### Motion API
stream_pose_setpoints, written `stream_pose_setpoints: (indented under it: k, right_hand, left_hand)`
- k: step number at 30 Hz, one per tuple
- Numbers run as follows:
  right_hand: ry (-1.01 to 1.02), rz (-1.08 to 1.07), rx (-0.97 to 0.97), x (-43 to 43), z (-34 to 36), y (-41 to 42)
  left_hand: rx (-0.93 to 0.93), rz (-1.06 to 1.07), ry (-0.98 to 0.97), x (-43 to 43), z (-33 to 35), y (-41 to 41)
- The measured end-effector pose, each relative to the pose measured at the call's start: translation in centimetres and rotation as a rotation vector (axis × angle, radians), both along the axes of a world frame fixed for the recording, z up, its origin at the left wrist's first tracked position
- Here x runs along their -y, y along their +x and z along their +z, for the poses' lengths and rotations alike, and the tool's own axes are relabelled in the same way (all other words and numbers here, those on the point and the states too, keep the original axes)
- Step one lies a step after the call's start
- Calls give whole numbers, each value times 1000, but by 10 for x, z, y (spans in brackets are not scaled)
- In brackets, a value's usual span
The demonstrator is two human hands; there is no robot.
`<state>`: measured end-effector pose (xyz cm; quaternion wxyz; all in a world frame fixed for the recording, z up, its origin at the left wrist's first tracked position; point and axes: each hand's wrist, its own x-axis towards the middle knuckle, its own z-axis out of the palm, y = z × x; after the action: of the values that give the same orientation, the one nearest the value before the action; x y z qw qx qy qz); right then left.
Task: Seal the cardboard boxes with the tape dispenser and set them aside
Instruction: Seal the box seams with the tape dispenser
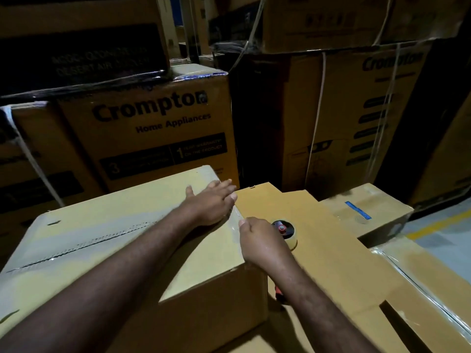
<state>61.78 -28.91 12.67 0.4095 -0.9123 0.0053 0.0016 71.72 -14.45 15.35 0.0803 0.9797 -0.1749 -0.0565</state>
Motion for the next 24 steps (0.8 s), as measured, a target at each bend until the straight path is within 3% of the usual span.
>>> stream_pose_setpoints:
  k: [11,14,18,24]
  right_hand:
    - [-159,-20,-10,0,9,-8]
    - [-213,-28,-31,2,15,-13]
    - [-371,-18,-44,6,25,-9]
    - [-448,-28,-49,-25,37,59]
  left_hand:
    - [-22,266,113,-5,10,114]
    - [0,323,5,-6,5,139]
    - [116,330,11,3,0,151]
    - [182,398,-108,-4,-8,158]
